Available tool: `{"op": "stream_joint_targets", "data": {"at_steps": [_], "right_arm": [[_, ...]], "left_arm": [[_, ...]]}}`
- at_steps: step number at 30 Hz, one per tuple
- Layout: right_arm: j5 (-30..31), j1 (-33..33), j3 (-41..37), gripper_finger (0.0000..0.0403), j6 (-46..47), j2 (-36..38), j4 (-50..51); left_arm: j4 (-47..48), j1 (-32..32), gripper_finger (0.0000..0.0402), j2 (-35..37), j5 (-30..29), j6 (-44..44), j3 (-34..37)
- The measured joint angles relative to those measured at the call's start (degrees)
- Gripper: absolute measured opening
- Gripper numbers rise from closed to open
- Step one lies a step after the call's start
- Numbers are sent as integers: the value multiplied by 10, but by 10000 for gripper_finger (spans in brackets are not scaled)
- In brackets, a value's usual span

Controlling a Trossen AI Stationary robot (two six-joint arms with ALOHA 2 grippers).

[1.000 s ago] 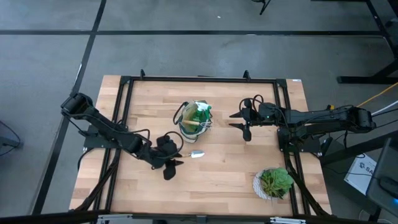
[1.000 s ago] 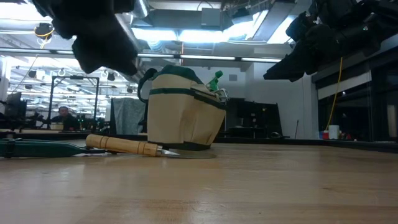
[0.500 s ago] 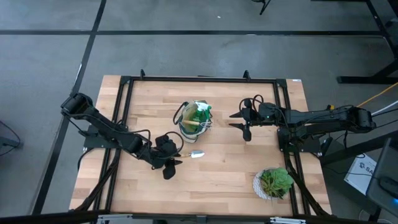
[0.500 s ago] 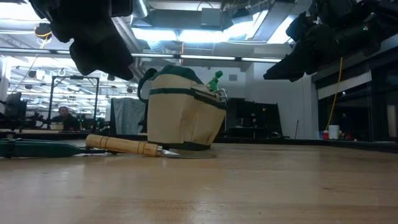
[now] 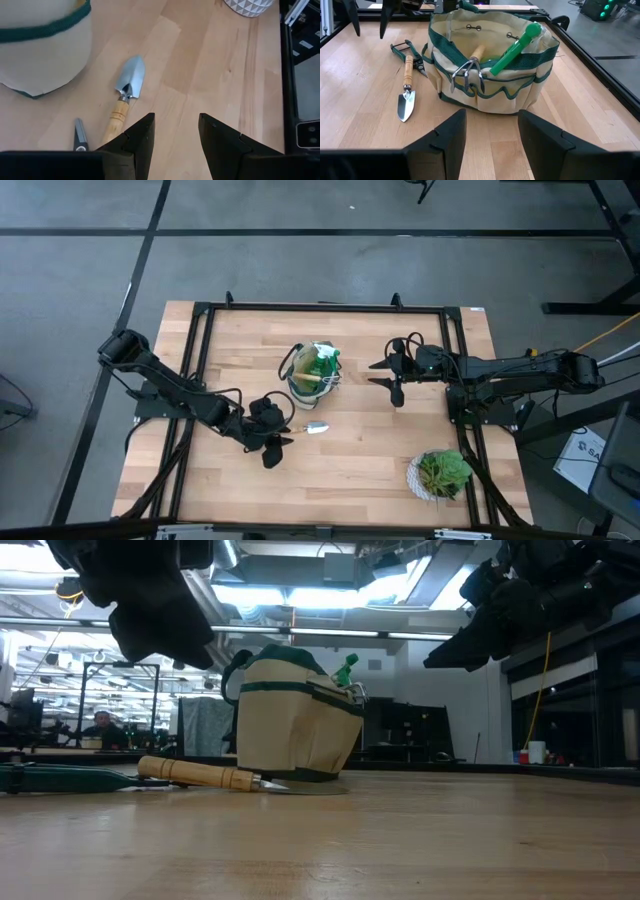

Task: Pick & Place Garden tools in Gardening bag
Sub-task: Put the green shear scissors into the gardening bag

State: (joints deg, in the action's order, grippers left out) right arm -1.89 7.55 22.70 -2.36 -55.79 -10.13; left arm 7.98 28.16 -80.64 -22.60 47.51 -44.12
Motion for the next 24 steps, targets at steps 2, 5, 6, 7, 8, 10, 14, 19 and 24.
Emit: {"op": "stream_joint_targets", "data": {"at_steps": [2, 5, 6, 7, 8, 10, 14, 19, 24], "right_arm": [[0, 0, 0, 181, 0, 0, 0], [0, 0, 0, 181, 0, 0, 0], [0, 0, 0, 181, 0, 0, 0], [0, 0, 0, 181, 0, 0, 0], [0, 0, 0, 181, 0, 0, 0], [0, 0, 0, 181, 0, 0, 0], [0, 0, 0, 181, 0, 0, 0], [0, 0, 0, 181, 0, 0, 0], [-1, 0, 0, 181, 0, 0, 0]], "left_arm": [[0, 0, 148, 0, 8, 7, 0], [4, 4, 148, 0, 22, 28, 0], [6, 7, 148, 0, 22, 35, 0], [10, 10, 148, 0, 22, 42, 0], [15, 14, 148, 0, 22, 48, 0], [24, 23, 148, 0, 23, 64, 0], [43, 42, 148, 0, 22, 108, 0], [68, 69, 148, 0, 22, 164, 0], [94, 93, 148, 0, 18, 214, 0]]}}
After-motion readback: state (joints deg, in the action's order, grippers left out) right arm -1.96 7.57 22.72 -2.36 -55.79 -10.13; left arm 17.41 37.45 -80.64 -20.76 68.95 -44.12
